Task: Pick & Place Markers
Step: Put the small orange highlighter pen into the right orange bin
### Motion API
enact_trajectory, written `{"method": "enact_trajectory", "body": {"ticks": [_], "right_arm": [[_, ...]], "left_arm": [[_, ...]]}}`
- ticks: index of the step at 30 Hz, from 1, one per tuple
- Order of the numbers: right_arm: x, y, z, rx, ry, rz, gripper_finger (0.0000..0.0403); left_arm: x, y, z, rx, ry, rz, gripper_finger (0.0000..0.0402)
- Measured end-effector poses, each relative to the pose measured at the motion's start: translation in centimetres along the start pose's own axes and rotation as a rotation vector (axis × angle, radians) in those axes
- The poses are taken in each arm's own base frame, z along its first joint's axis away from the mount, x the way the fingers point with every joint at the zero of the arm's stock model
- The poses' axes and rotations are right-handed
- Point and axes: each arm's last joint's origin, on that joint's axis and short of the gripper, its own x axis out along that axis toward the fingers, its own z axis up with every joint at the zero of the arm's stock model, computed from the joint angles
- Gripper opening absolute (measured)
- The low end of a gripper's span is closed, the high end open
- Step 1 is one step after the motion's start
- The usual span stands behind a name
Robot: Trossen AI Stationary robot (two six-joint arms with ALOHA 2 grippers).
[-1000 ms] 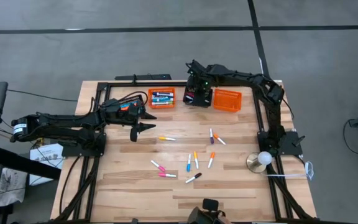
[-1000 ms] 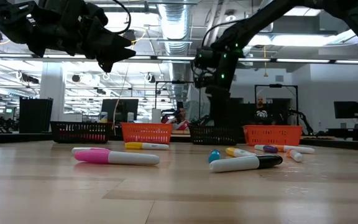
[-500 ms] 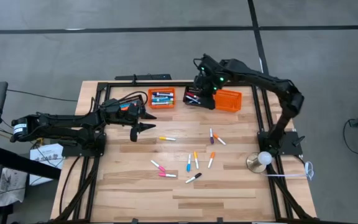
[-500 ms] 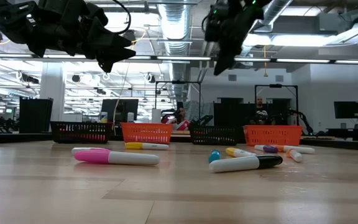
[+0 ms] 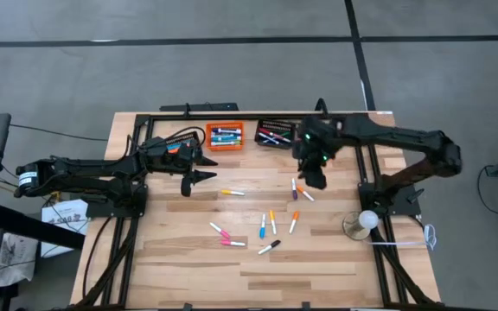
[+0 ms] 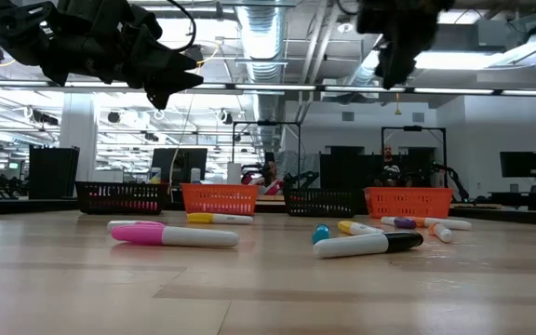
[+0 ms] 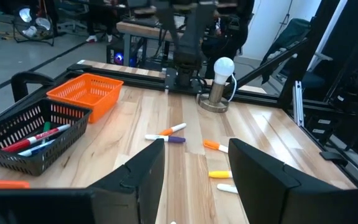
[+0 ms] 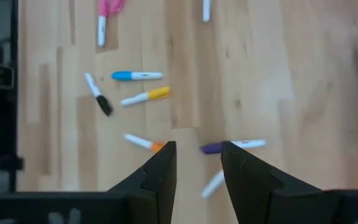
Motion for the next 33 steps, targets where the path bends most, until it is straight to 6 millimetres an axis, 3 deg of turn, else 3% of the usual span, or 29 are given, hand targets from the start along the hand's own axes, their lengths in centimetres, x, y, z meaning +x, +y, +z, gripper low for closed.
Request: {"method": "enact_trajectory", "body": {"ticks": [11, 21, 27, 33], "right_arm": [[3.6, 3.3, -4.2, 0.221, 0.025, -0.142, 0.0116], [6.9, 3.0, -5.9, 0.349, 0.082, -0.219, 0.0121], [7.6, 2.8, -6.0, 0.361, 0.101, -0.229, 0.015], [8.8, 2.3, -5.9, 0.37, 0.134, -0.284, 0.0206]], "left_arm": [[0.0, 0.0, 0.1, 0.004, -0.011, -0.001, 0.0177], [0.0, 0.0, 0.2, 0.006, -0.017, -0.001, 0.0177], [0.0, 0.0, 0.2, 0.008, -0.022, -0.001, 0.0177], [0.0, 0.0, 0.3, 0.01, -0.028, -0.002, 0.0177]]}}
